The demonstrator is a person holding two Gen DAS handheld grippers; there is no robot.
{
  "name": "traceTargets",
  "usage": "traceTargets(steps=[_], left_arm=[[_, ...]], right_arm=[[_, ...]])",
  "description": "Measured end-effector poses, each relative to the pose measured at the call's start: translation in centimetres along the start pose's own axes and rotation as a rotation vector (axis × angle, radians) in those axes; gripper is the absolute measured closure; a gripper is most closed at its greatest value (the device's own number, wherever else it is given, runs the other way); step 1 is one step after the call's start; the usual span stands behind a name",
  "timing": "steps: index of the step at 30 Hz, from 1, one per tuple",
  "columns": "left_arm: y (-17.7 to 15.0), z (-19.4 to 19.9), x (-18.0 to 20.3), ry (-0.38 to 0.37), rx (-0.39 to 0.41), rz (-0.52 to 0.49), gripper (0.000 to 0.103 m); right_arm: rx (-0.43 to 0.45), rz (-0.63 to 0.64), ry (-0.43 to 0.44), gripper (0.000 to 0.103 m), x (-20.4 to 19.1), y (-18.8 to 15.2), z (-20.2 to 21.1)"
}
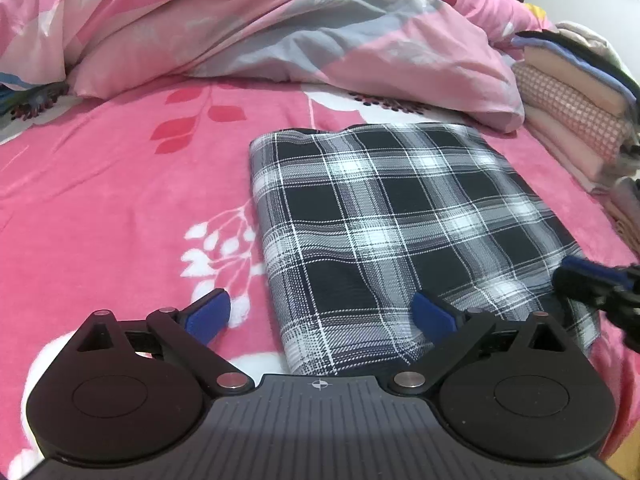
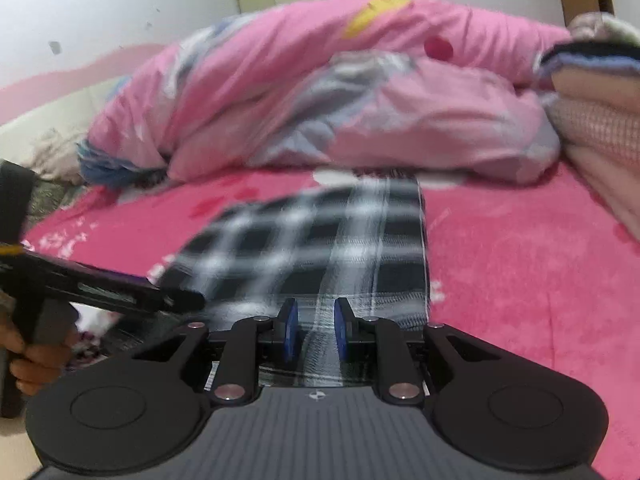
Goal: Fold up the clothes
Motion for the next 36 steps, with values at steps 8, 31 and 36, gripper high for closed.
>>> traceTargets(steps=[8,31,36], left_arm=[[0.0,0.0,-0.1,0.0,0.001,-0.006,0.004],[-0.1,0.1,-0.1,0.005,0.005,-0.012,0.003],[-0.1,0.1,-0.1,0.008,0.006,-0.014,0.003]], right_arm=[[-0.046,0.046,0.001,0.082,-1.2,-2.6,-0.7],[-0.06,0.013,0.087,0.081,-3.0,-3.6,-1.1],[-0.056,0.028,0.082,0.076,-3.2,-3.6,-1.1]])
Point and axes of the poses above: each gripper's, at about its wrist camera, not at the fingertips, and z roughly against the way its jaws point, x to its right, y to its top, the point moved 5 cm from there along -z, roughly the way its jaws point, and after that the axes turned 1 degree about -x, right-handed, at the moved point
